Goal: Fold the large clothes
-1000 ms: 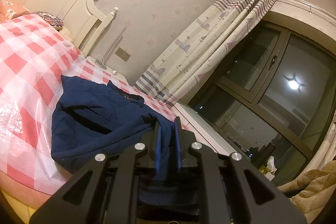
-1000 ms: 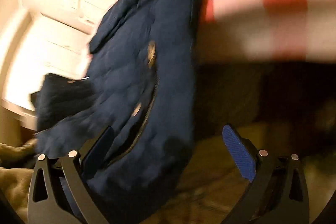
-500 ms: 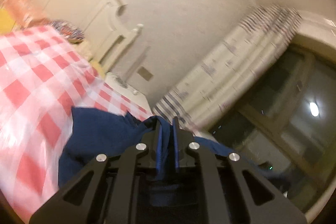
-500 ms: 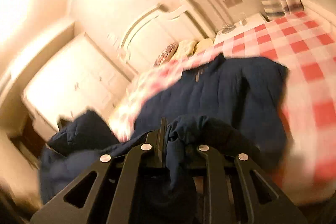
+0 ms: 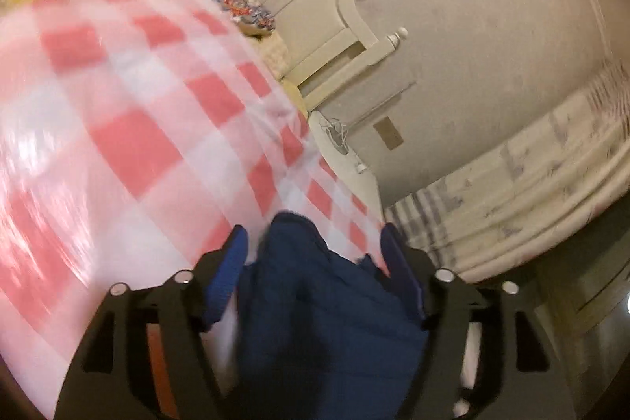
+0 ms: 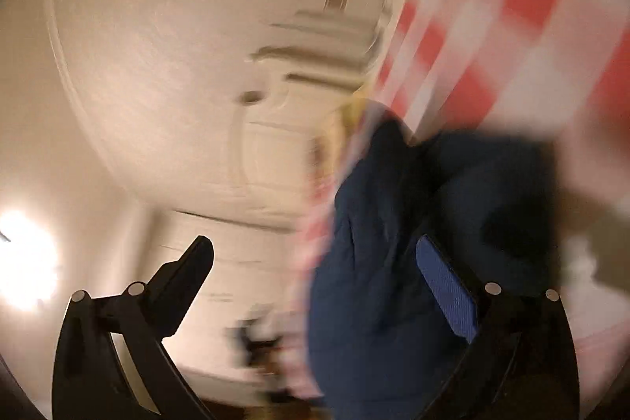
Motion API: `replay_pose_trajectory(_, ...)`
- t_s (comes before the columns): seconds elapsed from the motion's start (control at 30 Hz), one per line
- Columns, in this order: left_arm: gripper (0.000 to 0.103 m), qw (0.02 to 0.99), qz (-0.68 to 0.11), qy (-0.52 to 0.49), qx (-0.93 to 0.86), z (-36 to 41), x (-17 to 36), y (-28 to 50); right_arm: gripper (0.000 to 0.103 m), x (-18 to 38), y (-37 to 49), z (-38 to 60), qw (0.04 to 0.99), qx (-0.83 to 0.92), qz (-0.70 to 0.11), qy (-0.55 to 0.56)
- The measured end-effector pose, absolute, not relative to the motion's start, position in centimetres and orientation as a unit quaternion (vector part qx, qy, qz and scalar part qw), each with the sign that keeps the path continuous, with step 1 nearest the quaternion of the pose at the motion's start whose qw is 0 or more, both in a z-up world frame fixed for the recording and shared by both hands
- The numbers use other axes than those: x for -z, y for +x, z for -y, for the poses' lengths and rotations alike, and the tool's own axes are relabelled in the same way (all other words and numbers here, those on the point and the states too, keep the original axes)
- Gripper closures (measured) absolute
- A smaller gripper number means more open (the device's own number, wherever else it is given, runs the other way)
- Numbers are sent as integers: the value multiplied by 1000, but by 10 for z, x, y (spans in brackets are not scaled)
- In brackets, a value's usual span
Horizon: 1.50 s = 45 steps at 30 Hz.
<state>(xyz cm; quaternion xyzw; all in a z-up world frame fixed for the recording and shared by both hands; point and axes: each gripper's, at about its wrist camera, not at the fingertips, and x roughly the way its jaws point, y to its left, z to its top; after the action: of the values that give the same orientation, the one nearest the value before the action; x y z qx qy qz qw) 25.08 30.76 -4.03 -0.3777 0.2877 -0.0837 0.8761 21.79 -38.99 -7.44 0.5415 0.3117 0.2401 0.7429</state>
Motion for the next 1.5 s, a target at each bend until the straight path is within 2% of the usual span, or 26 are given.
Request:
replay_pose_trajectory(0.07,18,881,-306,-347,101,-301,40,257,4,63,219,384,789,-201,-347,466)
replay_pose_trajectory(0.23,18,882,-384,-237,134,-244,54,279,4,59,254,339,826,-172,-412,344)
replay_pose_trajectory(0.4,20,892,-413,-150,108,-205,66,295,4,62,303,304,832,-155,-466,258)
replay_pose_trajectory(0.43,26,892,-419,-140,101,-202,68,300,4,66,310,298,833,-150,-477,237)
replay_pose_trajectory(0.47,43,889,-425,-138,97,-201,71,304,4,65,318,293,831,-149,-486,226)
replay_pose_trajectory(0.5,67,888,-429,-136,93,-201,73,306,5,70,324,286,827,-151,-498,214)
replay_pose_trajectory(0.53,78,890,-430,-130,85,-200,73,307,9,75,328,282,827,-150,-504,200)
replay_pose_trajectory(0.57,95,897,-419,-122,75,-201,73,304,23,75,324,277,841,-142,-492,176)
replay_pose_trajectory(0.6,99,905,-401,-124,76,-203,69,299,54,70,318,276,854,-145,-471,166)
replay_pose_trajectory(0.63,100,912,-381,-131,80,-204,64,296,65,66,313,275,864,-153,-452,163)
replay_pose_trajectory(0.7,101,926,-341,-136,88,-204,48,282,79,49,288,271,893,-153,-401,135)
replay_pose_trajectory(0.87,101,956,-261,-77,109,-175,-19,249,84,3,237,265,927,-152,-322,113)
replay_pose_trajectory(1.07,101,963,-249,-47,89,-145,-63,284,85,-50,232,300,941,-115,-266,175)
replay_pose_trajectory(1.2,101,943,-319,-78,49,-147,-23,343,85,-27,273,303,929,-72,-315,180)
replay_pose_trajectory(1.33,100,911,-409,-57,-10,-144,71,377,84,56,311,307,889,-36,-411,199)
replay_pose_trajectory(1.37,103,897,-436,-62,-27,-147,93,382,83,79,315,309,879,-35,-426,213)
replay_pose_trajectory(1.5,103,891,-436,-115,-46,-171,100,382,83,88,312,307,882,-27,-421,212)
